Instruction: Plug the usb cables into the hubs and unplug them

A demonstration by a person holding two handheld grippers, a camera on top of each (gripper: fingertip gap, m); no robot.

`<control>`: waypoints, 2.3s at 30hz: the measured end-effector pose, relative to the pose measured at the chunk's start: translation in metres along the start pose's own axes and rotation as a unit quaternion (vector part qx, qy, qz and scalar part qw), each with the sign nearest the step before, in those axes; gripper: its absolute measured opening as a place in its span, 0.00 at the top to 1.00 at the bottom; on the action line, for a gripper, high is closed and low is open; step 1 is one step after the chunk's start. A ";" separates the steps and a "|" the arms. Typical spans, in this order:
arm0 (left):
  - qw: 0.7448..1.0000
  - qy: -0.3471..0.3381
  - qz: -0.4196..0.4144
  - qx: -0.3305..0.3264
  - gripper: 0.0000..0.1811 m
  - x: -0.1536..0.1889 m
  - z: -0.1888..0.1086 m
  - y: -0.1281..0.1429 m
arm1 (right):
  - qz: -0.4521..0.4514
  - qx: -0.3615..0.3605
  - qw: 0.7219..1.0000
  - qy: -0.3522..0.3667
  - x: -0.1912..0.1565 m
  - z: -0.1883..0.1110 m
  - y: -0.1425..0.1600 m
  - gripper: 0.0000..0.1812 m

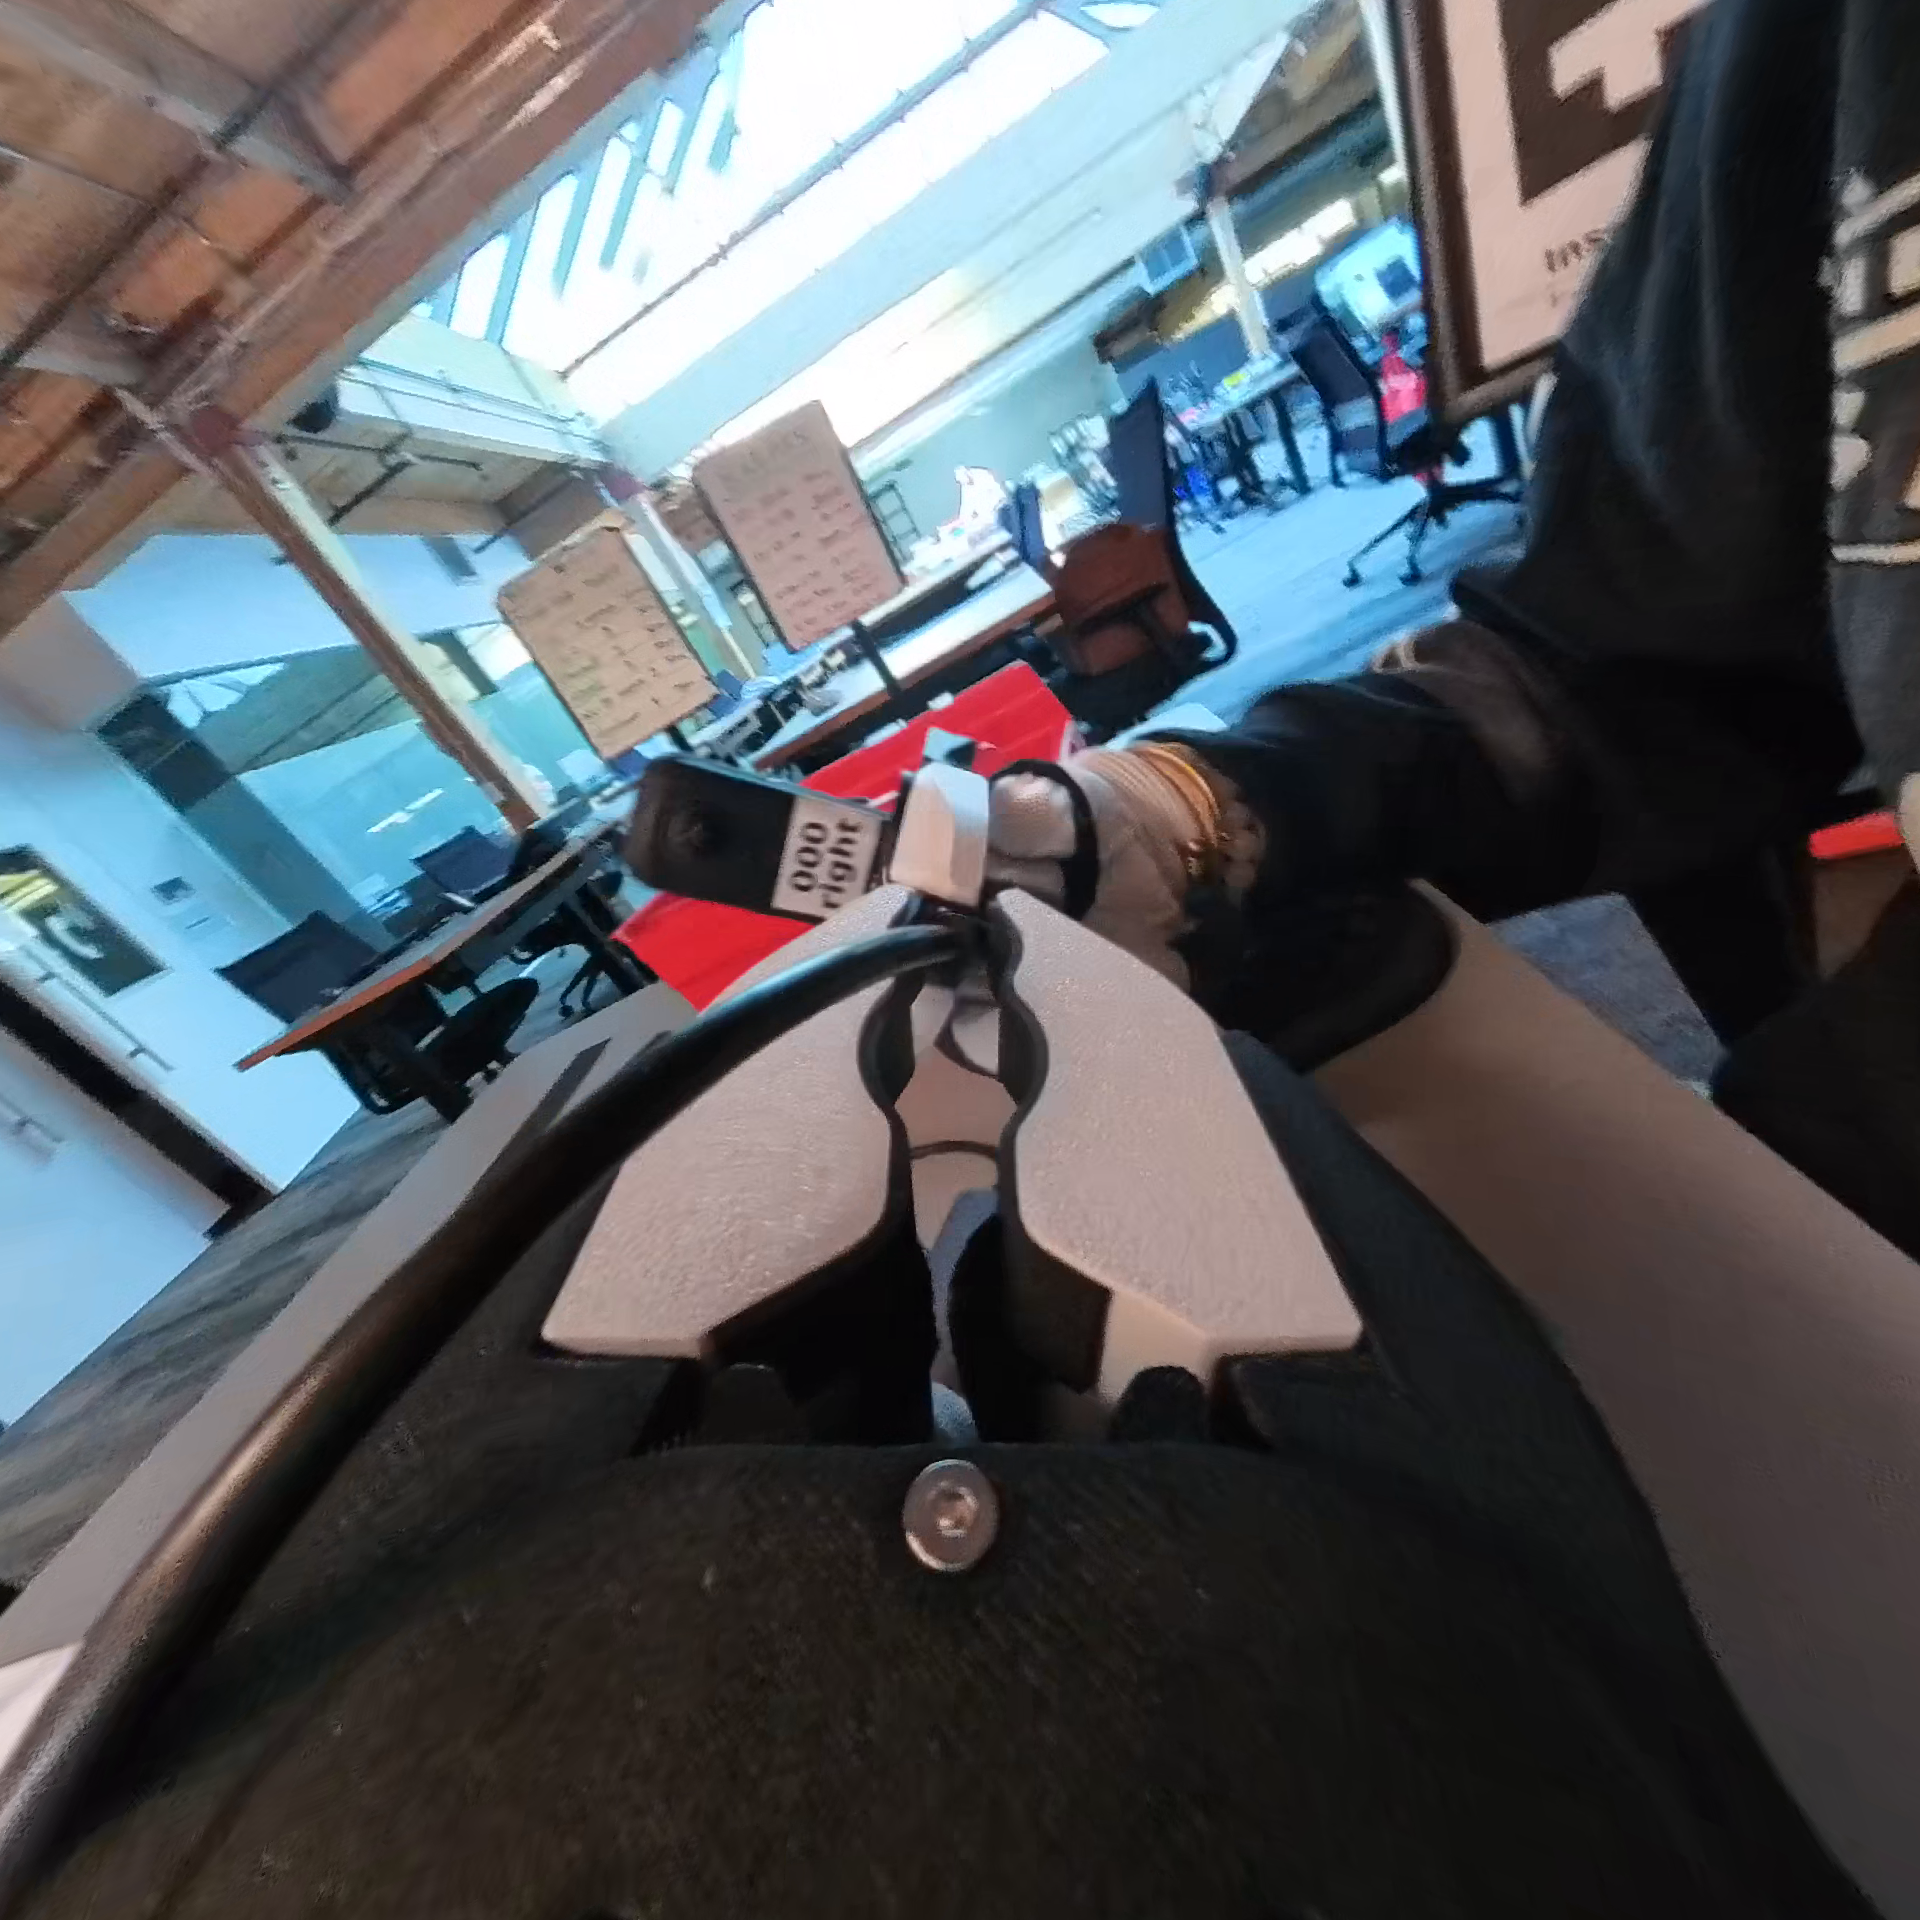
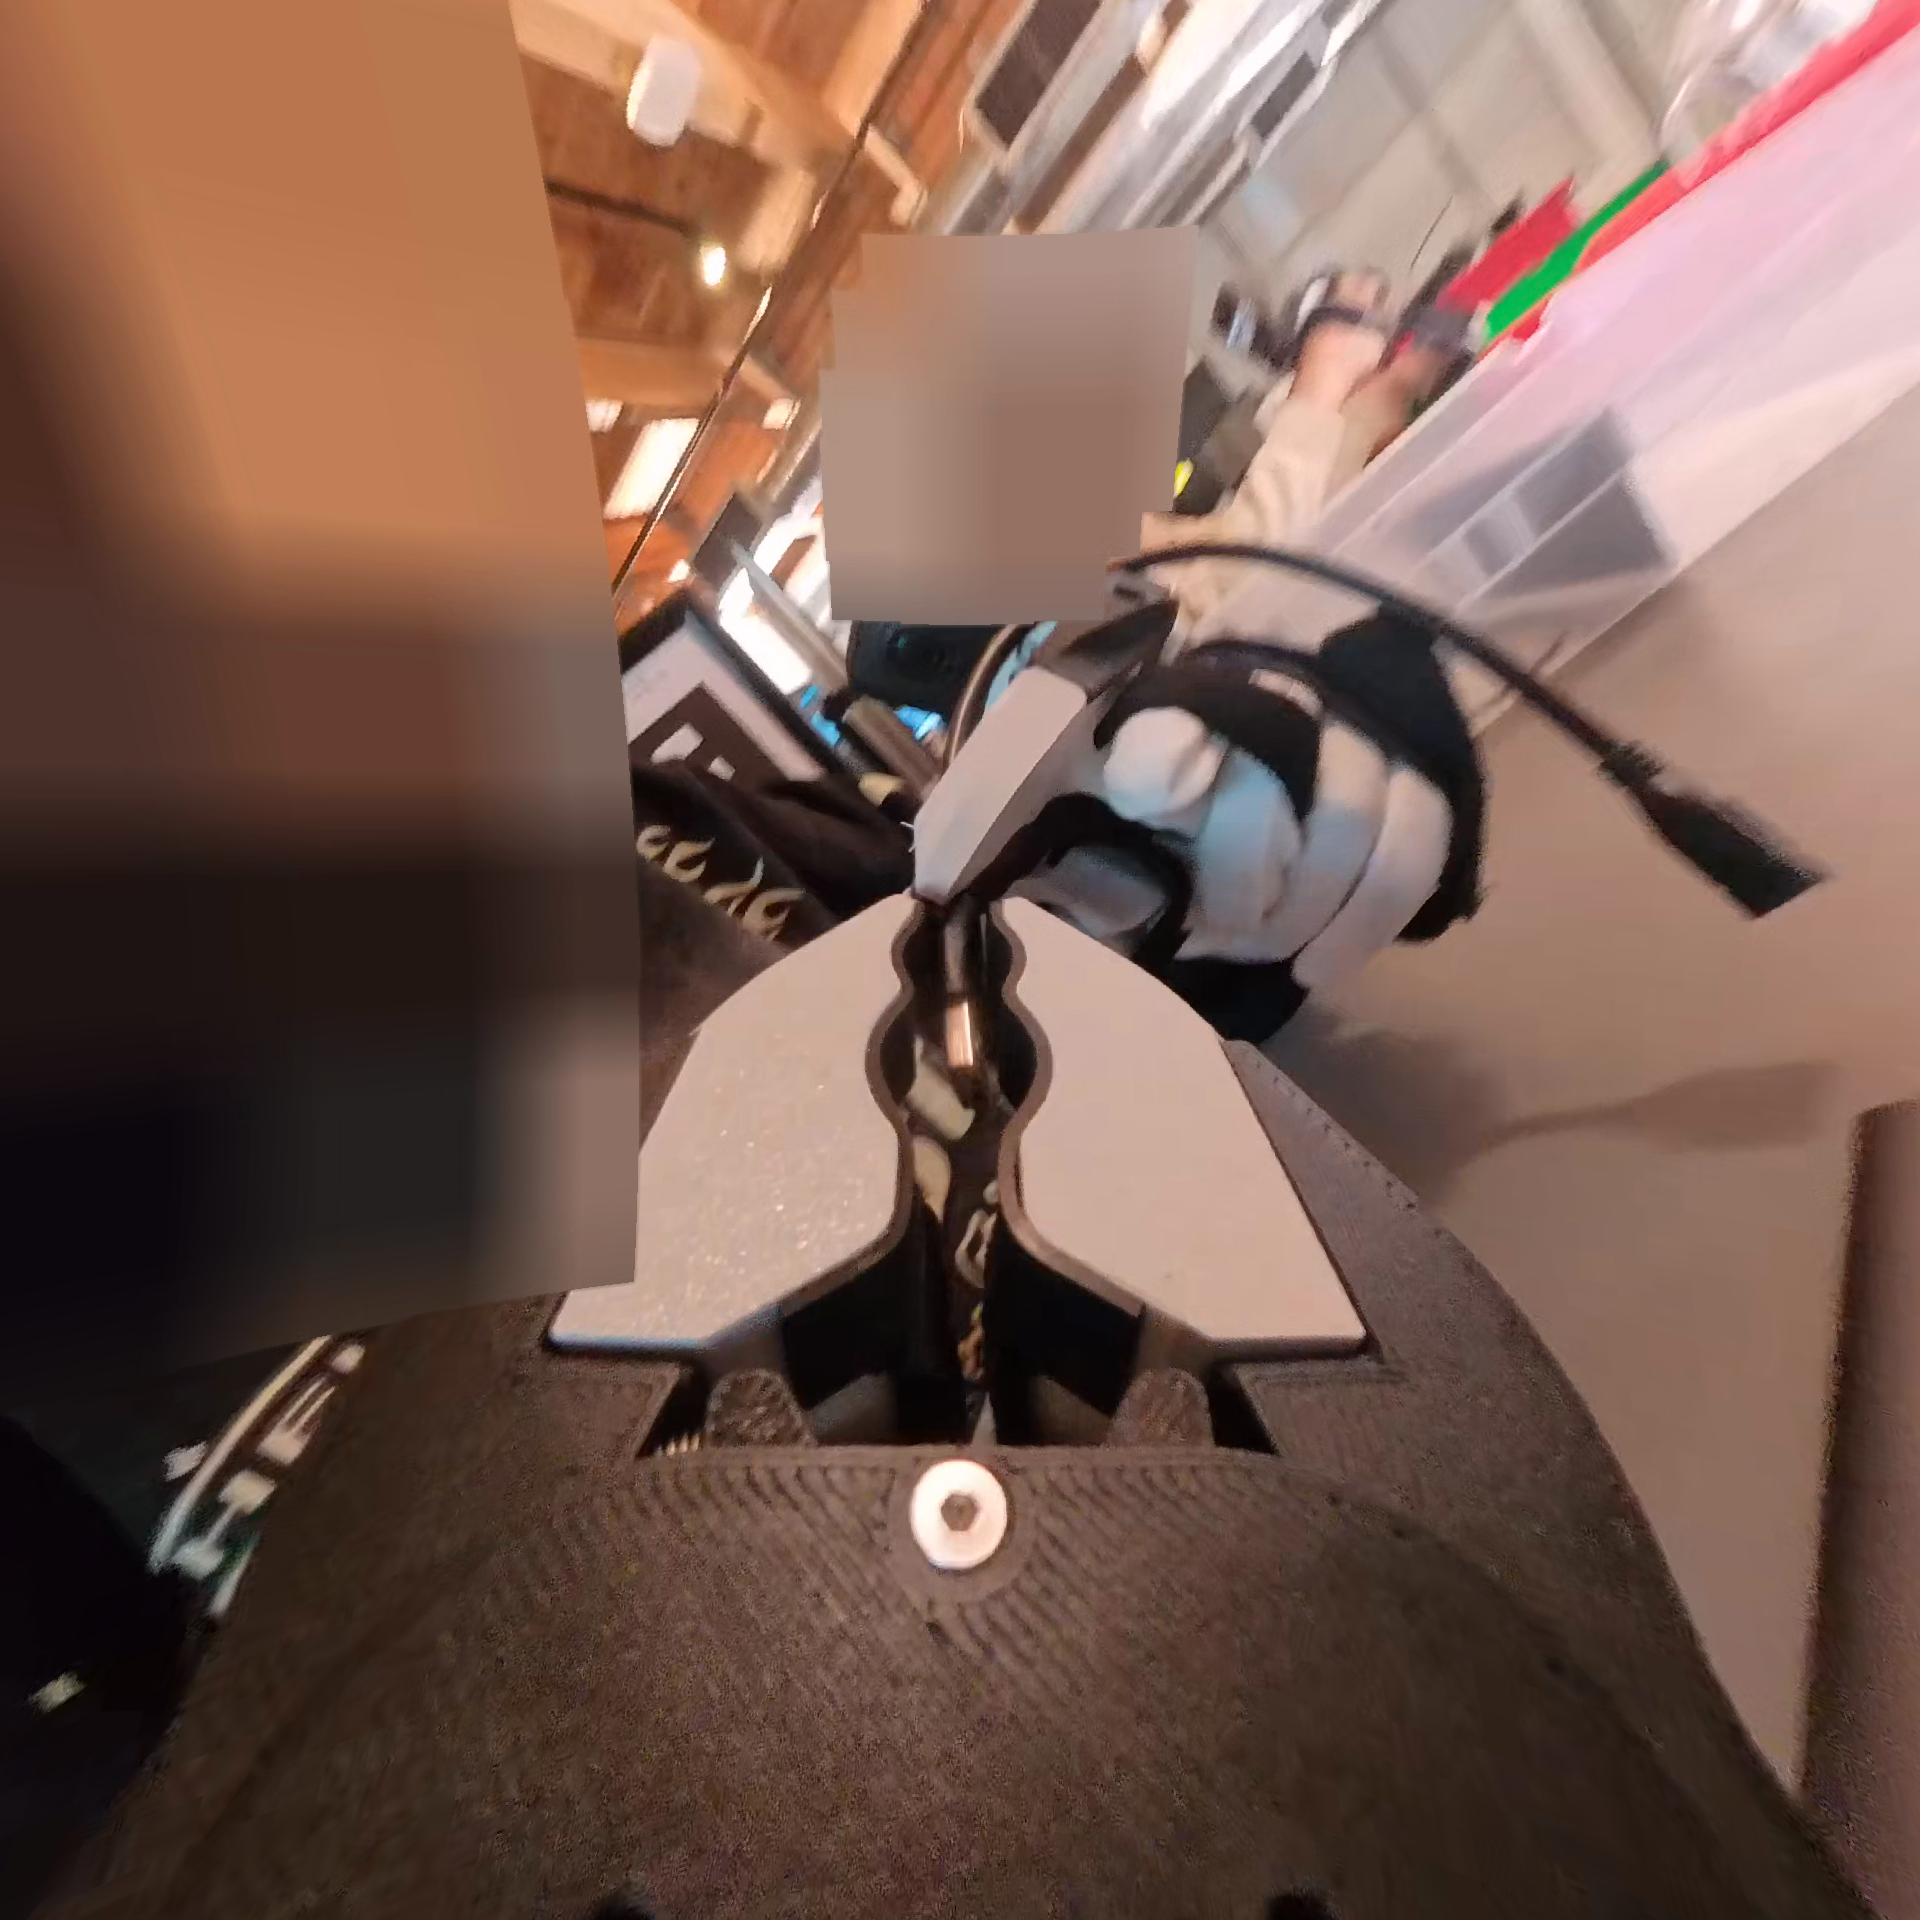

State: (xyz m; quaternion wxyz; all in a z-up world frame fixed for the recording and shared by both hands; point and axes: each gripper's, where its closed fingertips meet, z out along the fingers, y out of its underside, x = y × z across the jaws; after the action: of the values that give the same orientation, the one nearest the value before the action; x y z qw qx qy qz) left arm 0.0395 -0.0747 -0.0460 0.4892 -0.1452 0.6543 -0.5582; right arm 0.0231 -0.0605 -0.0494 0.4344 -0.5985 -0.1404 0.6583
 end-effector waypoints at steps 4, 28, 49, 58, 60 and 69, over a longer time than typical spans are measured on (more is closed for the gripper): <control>0.994 -0.080 -0.058 0.047 0.95 -0.033 -0.018 -0.010 | -0.059 0.103 0.992 0.045 0.005 -0.018 -0.032 0.85; 0.999 0.027 0.020 -0.019 0.89 0.003 -0.009 0.002 | 0.071 -0.012 0.997 -0.018 0.001 0.002 0.004 0.95; 0.967 -0.241 -0.080 -0.022 0.92 -0.093 -0.062 0.006 | -0.299 -0.289 0.794 0.443 0.108 -0.087 0.023 0.49; 0.965 -0.237 -0.113 -0.013 0.91 -0.089 -0.056 0.012 | -0.223 -0.301 0.795 0.478 0.118 -0.098 0.034 0.83; 0.963 -0.244 -0.110 -0.015 0.91 -0.089 -0.056 0.012 | -0.181 -0.170 0.862 0.443 0.101 -0.083 0.007 0.83; 0.966 -0.249 0.006 -0.064 0.91 -0.077 -0.045 0.012 | -0.026 0.086 0.971 0.220 0.046 -0.064 -0.037 0.83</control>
State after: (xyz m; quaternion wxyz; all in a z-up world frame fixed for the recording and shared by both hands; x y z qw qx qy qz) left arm 0.0447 0.0127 -0.0241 0.6297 -0.3070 0.5469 -0.4583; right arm 0.1009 -0.0260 -0.0698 0.5215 -0.6852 0.0007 0.5085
